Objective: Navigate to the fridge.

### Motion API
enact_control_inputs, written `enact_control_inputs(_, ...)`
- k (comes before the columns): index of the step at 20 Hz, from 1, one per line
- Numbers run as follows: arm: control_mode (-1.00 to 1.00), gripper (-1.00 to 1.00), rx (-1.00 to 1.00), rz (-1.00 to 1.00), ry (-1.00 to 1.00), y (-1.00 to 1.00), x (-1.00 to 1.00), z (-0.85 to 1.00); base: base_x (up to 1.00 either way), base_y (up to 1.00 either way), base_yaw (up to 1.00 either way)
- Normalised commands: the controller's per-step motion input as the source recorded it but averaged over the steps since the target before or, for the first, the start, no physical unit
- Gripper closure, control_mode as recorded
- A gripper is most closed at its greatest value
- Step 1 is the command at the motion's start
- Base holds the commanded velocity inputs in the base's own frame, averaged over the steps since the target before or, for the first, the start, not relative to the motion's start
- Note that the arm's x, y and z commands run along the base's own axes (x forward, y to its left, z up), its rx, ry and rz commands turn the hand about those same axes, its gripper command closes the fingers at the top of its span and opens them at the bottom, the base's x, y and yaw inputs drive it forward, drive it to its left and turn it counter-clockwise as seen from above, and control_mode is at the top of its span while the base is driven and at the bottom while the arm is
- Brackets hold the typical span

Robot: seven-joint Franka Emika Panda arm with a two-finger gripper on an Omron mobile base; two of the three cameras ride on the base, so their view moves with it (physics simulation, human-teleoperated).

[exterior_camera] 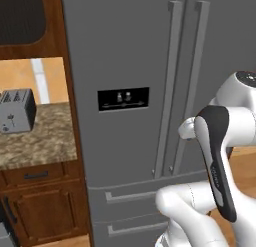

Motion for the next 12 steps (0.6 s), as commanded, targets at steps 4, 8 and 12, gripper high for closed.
enact_control_inputs(4, 1.00, -1.00, 0.00, 0.00, 0.00, 0.00, 0.00, 0.00, 1.00, -0.31, 0.09)
enact_control_inputs(8, 1.00, -1.00, 0.00, 0.00, 0.00, 0.00, 0.00, 0.00, 1.00, -0.02, 0.07)
enact_control_inputs(12, 1.00, -1.00, 0.00, 0.00, 0.00, 0.00, 0.00, 0.00, 1.00, 0.00, 0.02)
